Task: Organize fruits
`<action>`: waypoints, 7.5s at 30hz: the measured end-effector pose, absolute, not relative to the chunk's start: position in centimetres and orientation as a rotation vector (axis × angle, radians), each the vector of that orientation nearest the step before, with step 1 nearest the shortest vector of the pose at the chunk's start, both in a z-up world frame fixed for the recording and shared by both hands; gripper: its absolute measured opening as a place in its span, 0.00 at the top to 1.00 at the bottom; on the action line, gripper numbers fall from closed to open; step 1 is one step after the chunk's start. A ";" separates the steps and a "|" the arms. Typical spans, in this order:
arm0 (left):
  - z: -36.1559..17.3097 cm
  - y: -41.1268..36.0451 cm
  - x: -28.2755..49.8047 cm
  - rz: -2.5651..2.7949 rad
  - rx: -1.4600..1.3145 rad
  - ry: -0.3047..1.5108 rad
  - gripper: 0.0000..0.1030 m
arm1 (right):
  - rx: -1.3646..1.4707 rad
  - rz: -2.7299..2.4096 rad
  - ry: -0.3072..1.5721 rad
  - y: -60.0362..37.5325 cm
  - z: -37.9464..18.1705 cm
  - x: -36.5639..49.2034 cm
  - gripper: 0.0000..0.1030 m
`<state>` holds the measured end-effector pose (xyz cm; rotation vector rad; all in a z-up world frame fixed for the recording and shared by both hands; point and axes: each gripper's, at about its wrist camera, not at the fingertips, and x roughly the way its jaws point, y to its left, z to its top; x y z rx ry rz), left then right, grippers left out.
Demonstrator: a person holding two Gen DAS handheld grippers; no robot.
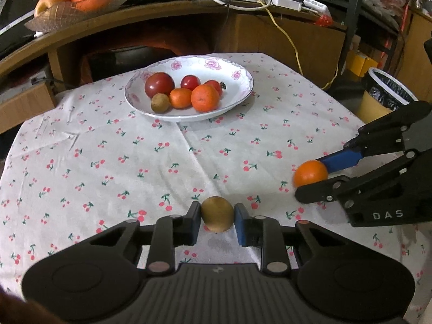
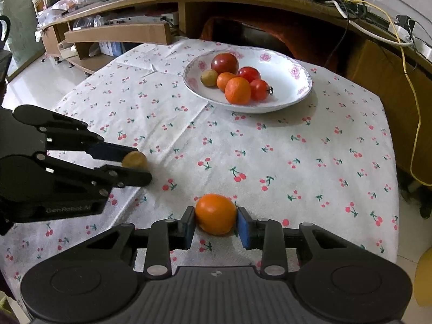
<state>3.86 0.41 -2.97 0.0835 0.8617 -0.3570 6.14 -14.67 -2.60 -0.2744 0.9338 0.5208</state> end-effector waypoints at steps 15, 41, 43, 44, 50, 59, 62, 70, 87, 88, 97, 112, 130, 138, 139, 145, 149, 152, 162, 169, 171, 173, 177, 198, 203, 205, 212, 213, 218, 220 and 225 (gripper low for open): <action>-0.9 0.0 5.8 -0.350 0.031 0.815 0.69 | -0.208 0.520 0.869 -13.7 -0.2 8.1 0.69; 1.7 0.2 12.7 -0.270 0.026 0.740 0.70 | -0.163 0.451 0.775 -13.6 2.0 14.5 0.68; 1.4 0.0 13.6 -0.263 0.039 0.742 0.70 | -0.161 0.446 0.778 -13.6 1.7 15.6 0.68; 1.2 0.0 13.9 -0.261 0.043 0.744 0.70 | -0.165 0.441 0.776 -13.6 1.6 16.1 0.68; 0.1 -0.2 16.0 -0.253 0.040 0.768 0.70 | -0.181 0.431 0.790 -13.5 0.7 18.1 0.68; -1.2 -0.3 17.7 -0.223 0.054 0.776 0.71 | -0.185 0.427 0.794 -13.1 -0.5 20.3 0.68; -1.2 -0.1 18.0 -0.226 0.049 0.773 0.71 | -0.177 0.422 0.794 -13.2 -0.8 20.9 0.68; -1.1 -0.1 18.8 -0.224 0.045 0.756 0.70 | -0.181 0.416 0.787 -13.0 -1.2 21.9 0.66; -1.0 0.1 18.7 -0.212 0.037 0.766 0.68 | -0.189 0.399 0.774 -13.1 -0.9 21.8 0.60; -1.0 0.1 18.7 -0.212 0.034 0.768 0.67 | -0.186 0.399 0.771 -13.2 -0.8 21.8 0.60; 0.5 0.7 17.5 -0.194 0.012 0.740 0.57 | -0.154 0.386 0.718 -14.0 1.4 20.5 0.54; 2.6 0.9 12.9 -0.113 0.001 0.700 0.23 | -0.118 0.327 0.719 -15.9 3.7 14.4 0.47; 4.4 0.9 5.2 0.006 0.074 0.679 0.00 | -0.078 0.306 0.689 -16.2 5.2 6.0 0.42; 3.9 0.7 2.8 -0.014 0.062 0.735 0.00 | -0.049 0.272 0.731 -16.7 4.7 3.6 0.41; 3.9 0.7 2.5 -0.017 0.054 0.742 0.00 | -0.047 0.270 0.736 -16.6 4.6 3.3 0.41; 3.8 0.7 1.3 -0.030 0.000 0.774 0.00 | -0.049 0.259 0.750 -16.4 4.3 1.8 0.41; 3.3 0.7 0.6 -0.016 -0.002 0.793 0.00 | -0.047 0.250 0.765 -16.4 4.0 1.1 0.41; 3.0 0.7 0.2 -0.011 -0.010 0.812 0.00 | -0.045 0.249 0.774 -16.4 3.9 0.7 0.41; 3.2 0.4 -1.4 -0.016 -0.014 0.809 0.00 | -0.043 0.249 0.787 -16.1 3.7 -0.5 0.41; 3.4 0.3 -1.9 -0.015 -0.015 0.804 0.00 | -0.043 0.252 0.790 -15.9 3.6 -0.9 0.40; 3.4 0.4 -2.0 -0.015 -0.019 0.807 0.00 | -0.043 0.252 0.790 -15.8 3.6 -1.0 0.40; 3.4 0.4 -2.1 -0.012 -0.018 0.808 0.00 | -0.044 0.252 0.792 -15.8 3.6 -0.9 0.40; 3.3 0.4 -2.1 -0.007 -0.017 0.813 0.00 | -0.044 0.251 0.798 -15.8 3.5 -1.0 0.40; 2.7 0.5 -2.4 0.012 -0.016 0.839 0.00 | -0.058 0.254 0.822 -15.5 2.8 -1.2 0.40; 2.7 0.4 -2.5 0.018 -0.011 0.840 0.00 | -0.061 0.256 0.824 -15.5 2.7 -1.2 0.40; 2.7 0.4 -2.6 0.023 -0.007 0.839 0.00 | -0.061 0.259 0.825 -15.4 2.7 -1.2 0.40; 2.8 0.4 -2.9 0.036 0.005 0.834 0.00 | -0.067 0.263 0.824 -15.3 2.7 -1.3 0.40; 2.8 0.4 -2.9 0.036 0.004 0.834 0.00 | -0.068 0.263 0.824 -15.2 2.7 -1.3 0.40; 2.8 0.5 -3.0 0.041 0.007 0.834 0.00 | -0.071 0.266 0.826 -15.2 2.6 -1.4 0.40; 2.7 0.5 -3.0 0.042 0.007 0.837 0.00 | -0.073 0.267 0.828 -15.1 2.6 -1.5 0.40; 2.6 0.6 -3.2 0.047 0.012 0.842 0.00 | -0.082 0.268 0.833 -14.9 2.4 -1.6 0.40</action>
